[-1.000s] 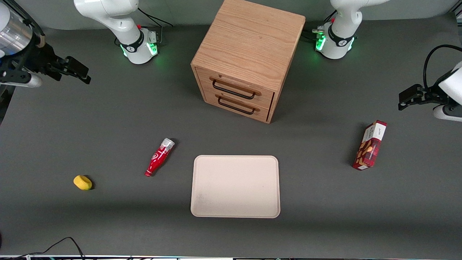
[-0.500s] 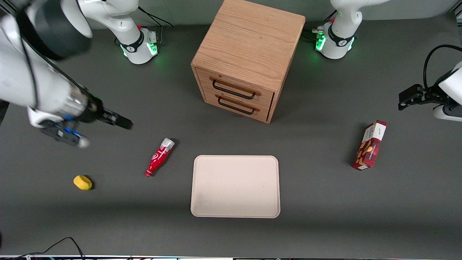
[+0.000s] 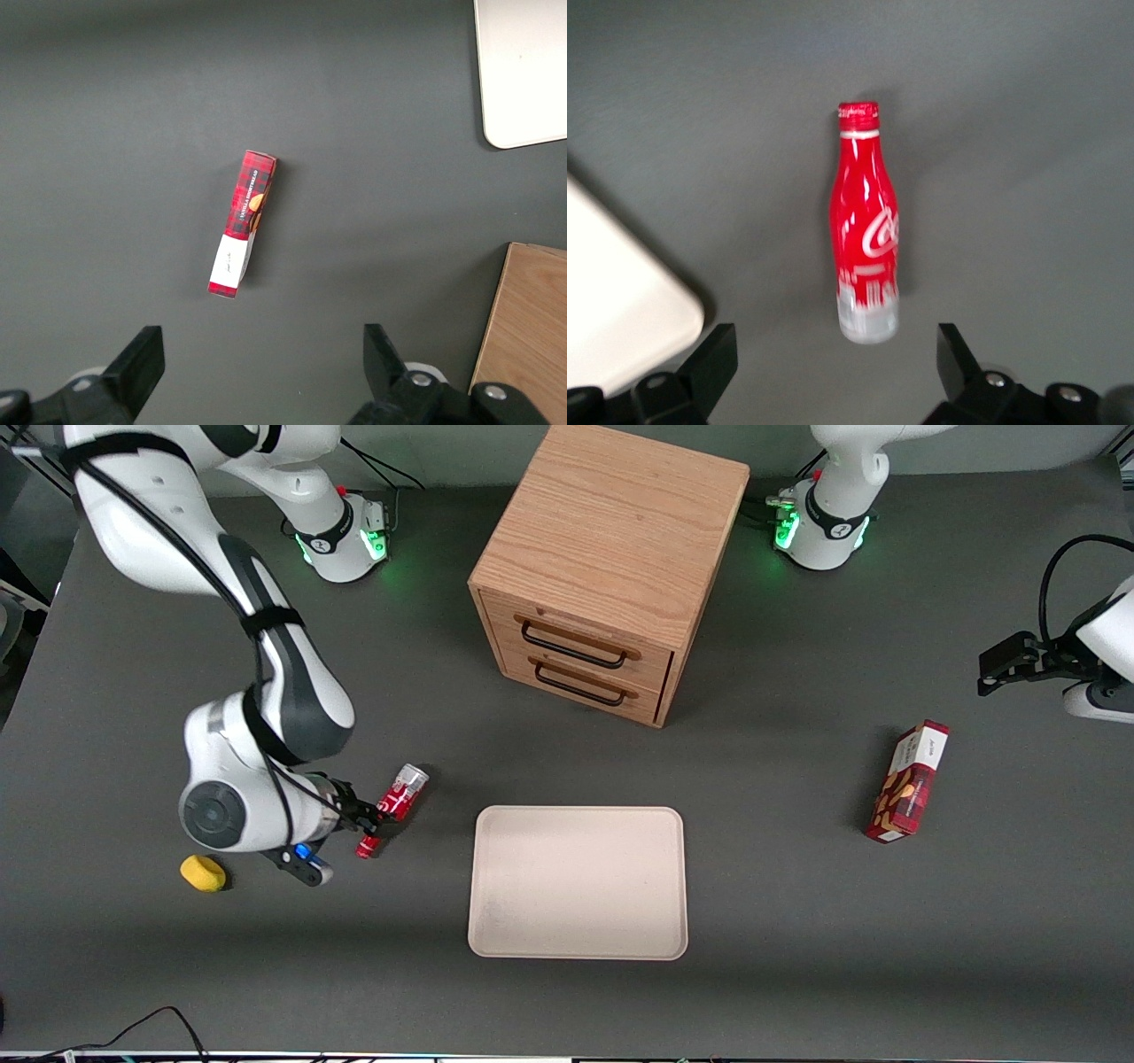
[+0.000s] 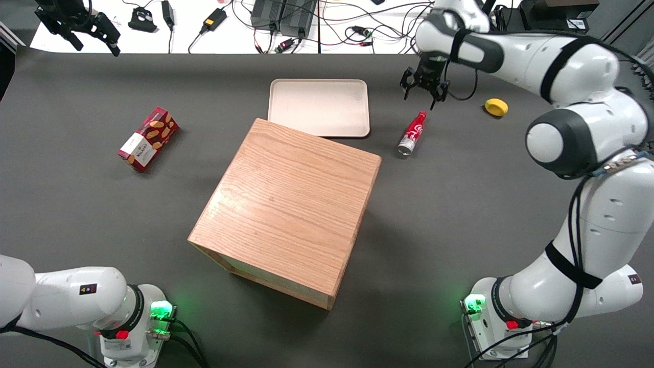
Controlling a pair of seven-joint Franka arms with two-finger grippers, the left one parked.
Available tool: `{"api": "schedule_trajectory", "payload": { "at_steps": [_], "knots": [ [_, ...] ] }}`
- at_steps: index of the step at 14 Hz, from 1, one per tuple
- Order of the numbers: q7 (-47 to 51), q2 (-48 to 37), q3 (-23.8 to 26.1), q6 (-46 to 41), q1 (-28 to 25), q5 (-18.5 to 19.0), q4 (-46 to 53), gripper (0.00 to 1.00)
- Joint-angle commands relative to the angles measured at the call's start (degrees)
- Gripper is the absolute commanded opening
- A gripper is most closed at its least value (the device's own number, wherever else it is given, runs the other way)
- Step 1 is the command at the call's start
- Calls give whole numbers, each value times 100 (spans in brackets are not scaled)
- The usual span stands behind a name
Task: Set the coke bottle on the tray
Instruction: 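Move the open right gripper down over the red Coca-Cola bottle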
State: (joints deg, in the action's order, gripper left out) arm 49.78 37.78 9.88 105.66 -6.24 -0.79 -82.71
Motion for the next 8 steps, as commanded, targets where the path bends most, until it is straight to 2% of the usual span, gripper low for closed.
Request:
{"api": "schedule_trajectory", "payload": {
  "at_steps": [1, 8],
  "knots": [
    [321, 10, 41, 716, 9, 114, -445, 100],
    [321, 28, -3, 1755, 18, 281, -1378, 100]
  ]
}}
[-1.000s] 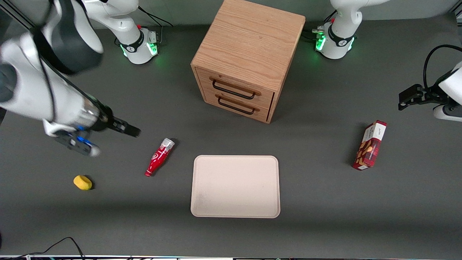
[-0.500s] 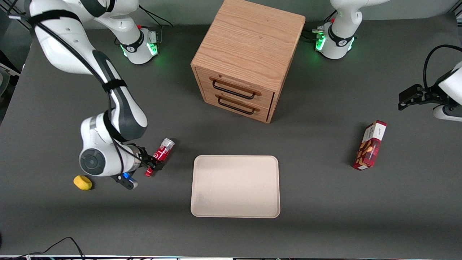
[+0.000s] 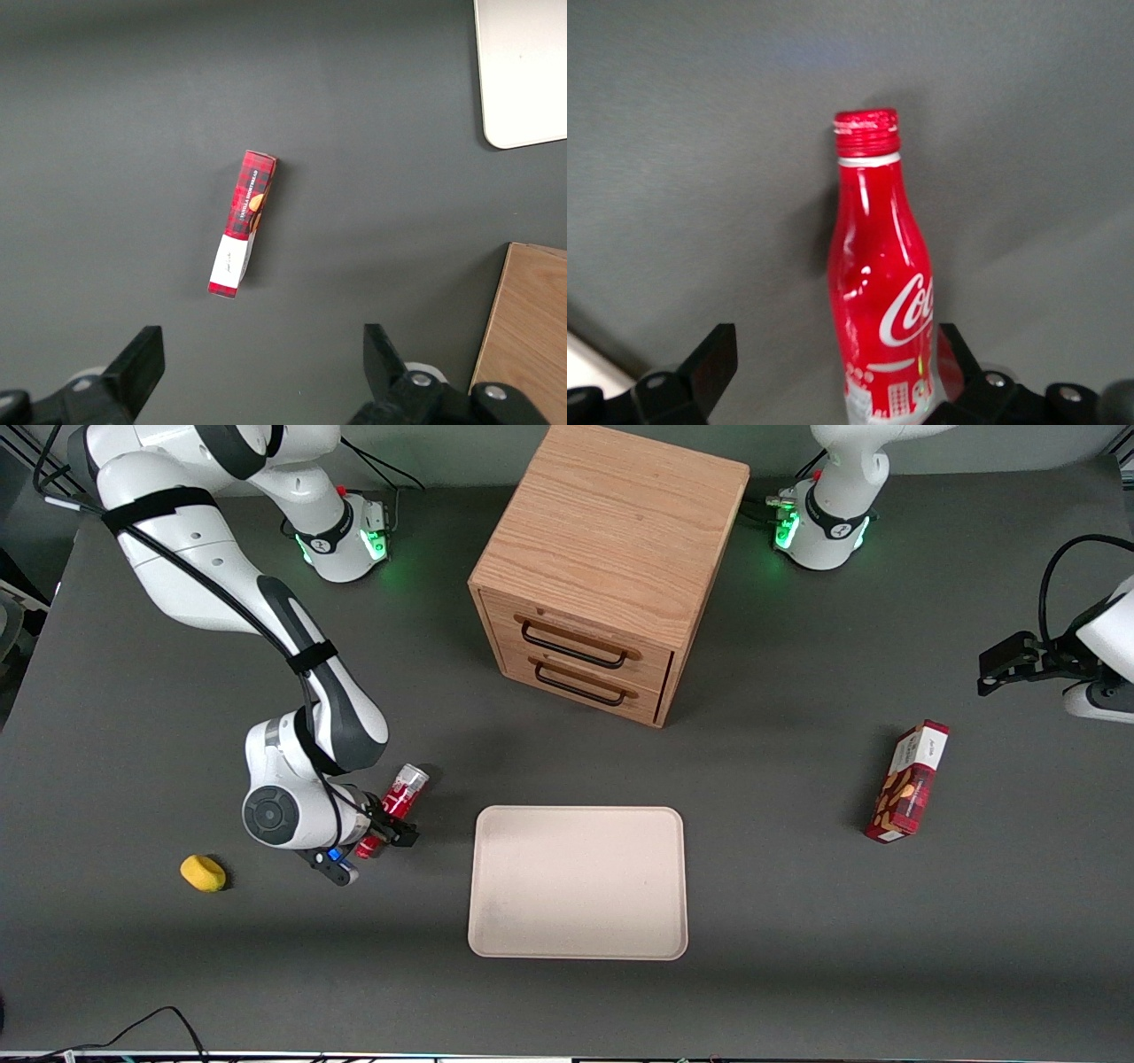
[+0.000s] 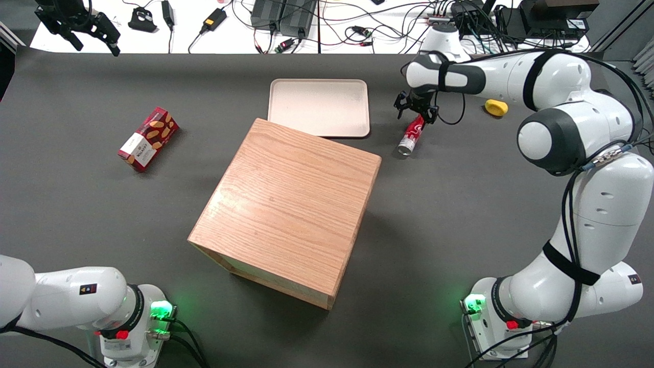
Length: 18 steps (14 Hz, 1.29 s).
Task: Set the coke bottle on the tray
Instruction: 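Close the right gripper around the bottle's body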
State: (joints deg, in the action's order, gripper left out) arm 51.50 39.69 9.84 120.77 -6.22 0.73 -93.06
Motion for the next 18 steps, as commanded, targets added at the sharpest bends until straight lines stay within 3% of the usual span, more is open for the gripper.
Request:
{"api": "schedule_trajectory", "payload": {
  "at_steps": [1, 4, 5, 6, 7, 8, 14, 18],
  "knots": [
    [150, -180, -8, 314, 15, 130, -457, 100],
    [150, -198, -26, 595, 24, 252, -686, 100],
    [141, -181, -26, 657, 24, 253, -721, 89],
    [141, -181, -26, 658, 15, 270, -722, 42],
    [132, -189, -26, 658, 15, 270, -722, 5],
    [132, -189, -17, 649, 15, 279, -722, 0],
    [18, -452, -8, 509, 15, 279, -704, 0],
    [-1103, -1338, -34, -535, 147, 270, -538, 0]
  ]
}}
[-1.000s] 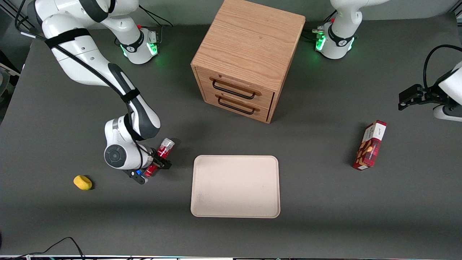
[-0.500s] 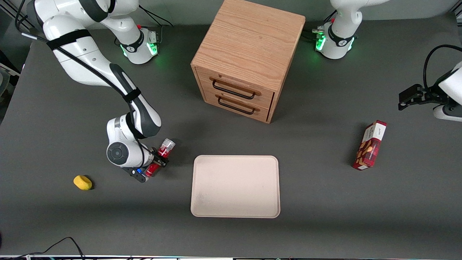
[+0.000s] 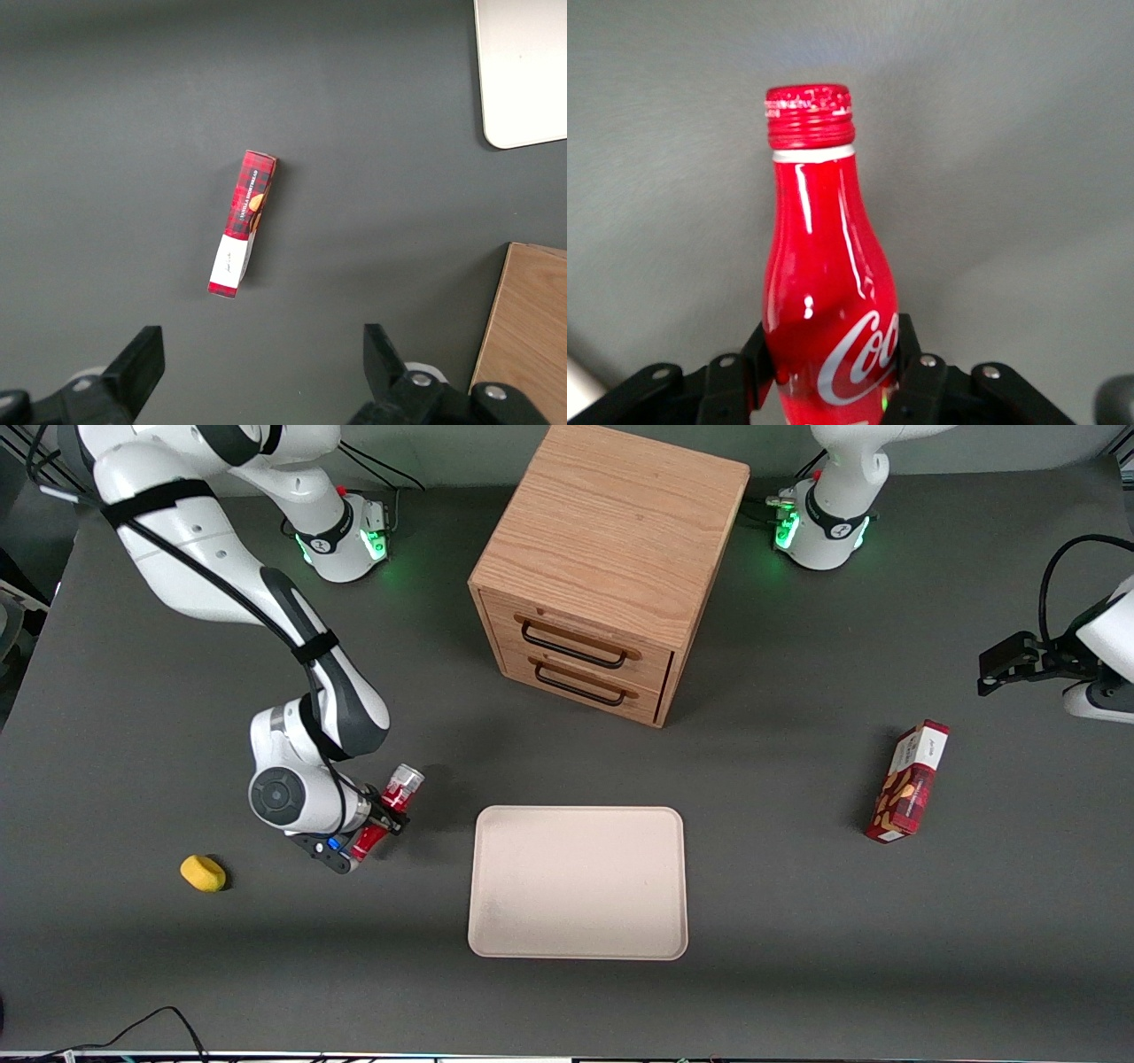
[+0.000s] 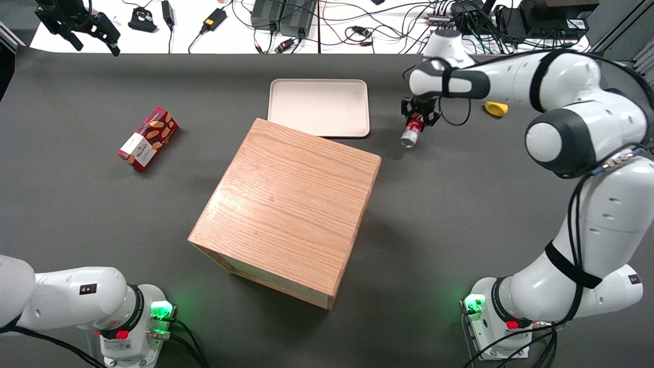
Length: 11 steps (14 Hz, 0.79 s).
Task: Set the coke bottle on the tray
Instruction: 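Lift the bottle and tilt it upright with the right gripper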
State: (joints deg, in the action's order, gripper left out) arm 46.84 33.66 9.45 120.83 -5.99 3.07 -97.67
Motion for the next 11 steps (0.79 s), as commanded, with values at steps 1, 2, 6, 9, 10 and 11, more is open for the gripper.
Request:
{"api": "schedule_trajectory", "payload": {
  "at_steps": [1, 2, 6, 9, 10, 11],
  "knots": [
    [-945, -904, -4, -769, 133, 27, 80, 0],
    [-1122, -992, -4, -1093, 133, 18, 352, 0],
    [-1256, -871, 92, -2343, 81, -393, 1906, 0],
    [-1265, -442, 530, -2327, 28, -492, 2820, 0],
    [-1265, -170, 689, -2310, 19, -466, 3233, 0],
    [-1265, 94, 812, -2275, 10, -457, 3576, 0]
  ]
}}
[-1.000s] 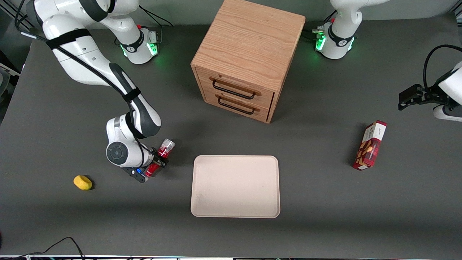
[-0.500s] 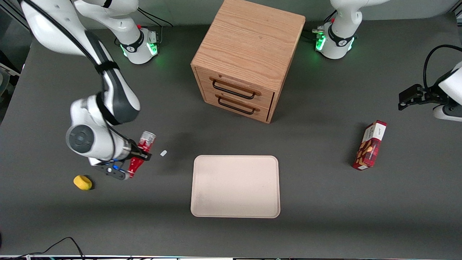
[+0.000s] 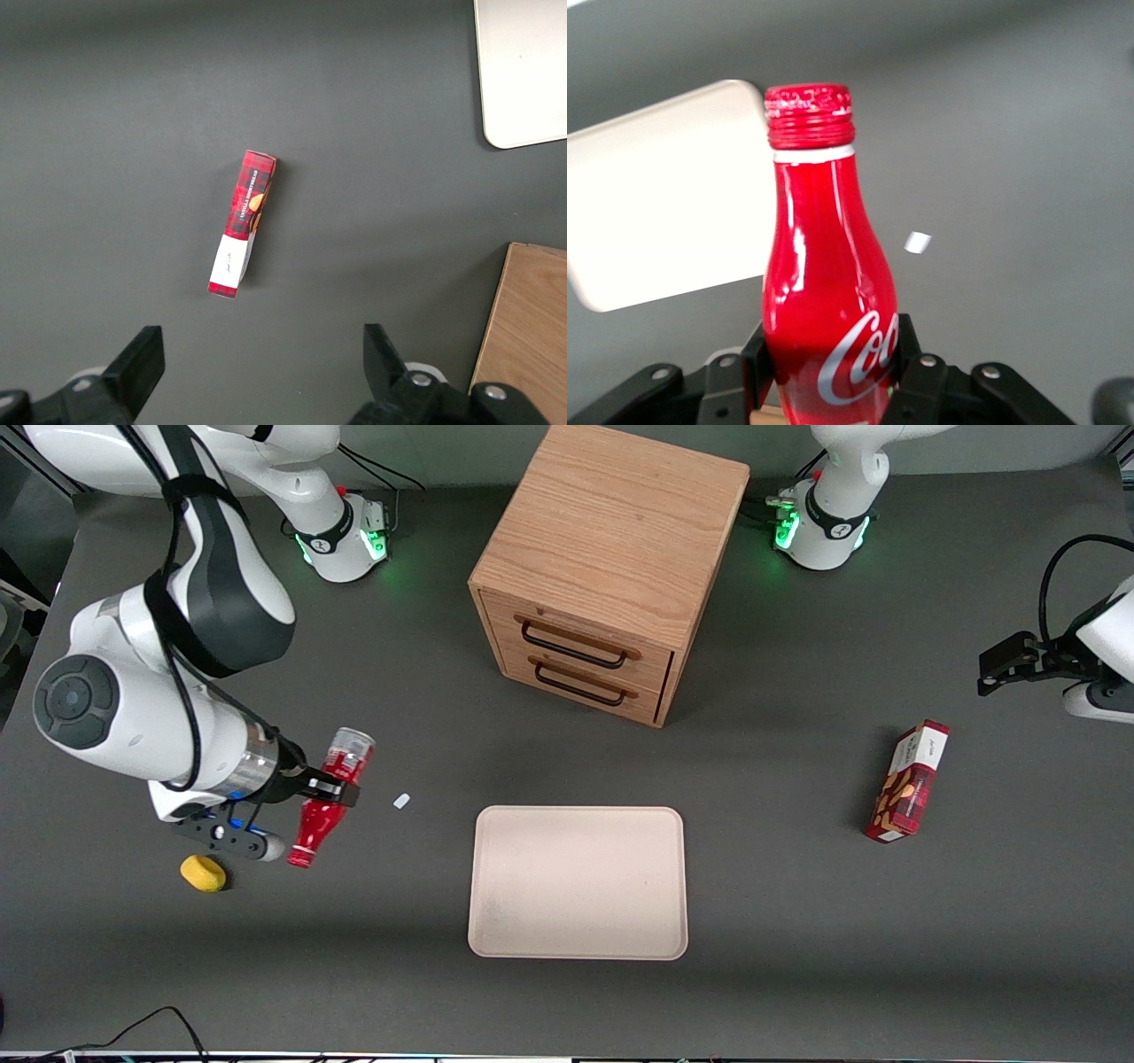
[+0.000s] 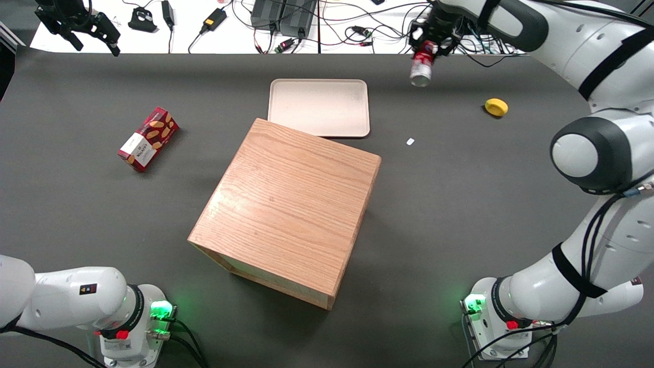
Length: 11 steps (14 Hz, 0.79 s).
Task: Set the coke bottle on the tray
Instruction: 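Lift the bottle and tilt it upright with the right gripper, then carry the upright bottle over the cream tray's edge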
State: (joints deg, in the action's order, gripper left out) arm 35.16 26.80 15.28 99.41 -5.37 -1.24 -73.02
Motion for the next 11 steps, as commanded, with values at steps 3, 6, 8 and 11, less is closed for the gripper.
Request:
{"api": "schedule_trajectory", "payload": {
  "at_steps": [3, 6, 8, 11],
  "knots": [
    [-54, 1396, 607, 673, -174, -43, 1317, 0],
    [-80, 2213, 651, 1430, -376, -8, 1308, 0],
    [-89, 2565, 660, 1756, -464, 603, 1238, 0],
    [-80, 2953, 660, 1968, -535, 1212, 1142, 0]
  ]
}}
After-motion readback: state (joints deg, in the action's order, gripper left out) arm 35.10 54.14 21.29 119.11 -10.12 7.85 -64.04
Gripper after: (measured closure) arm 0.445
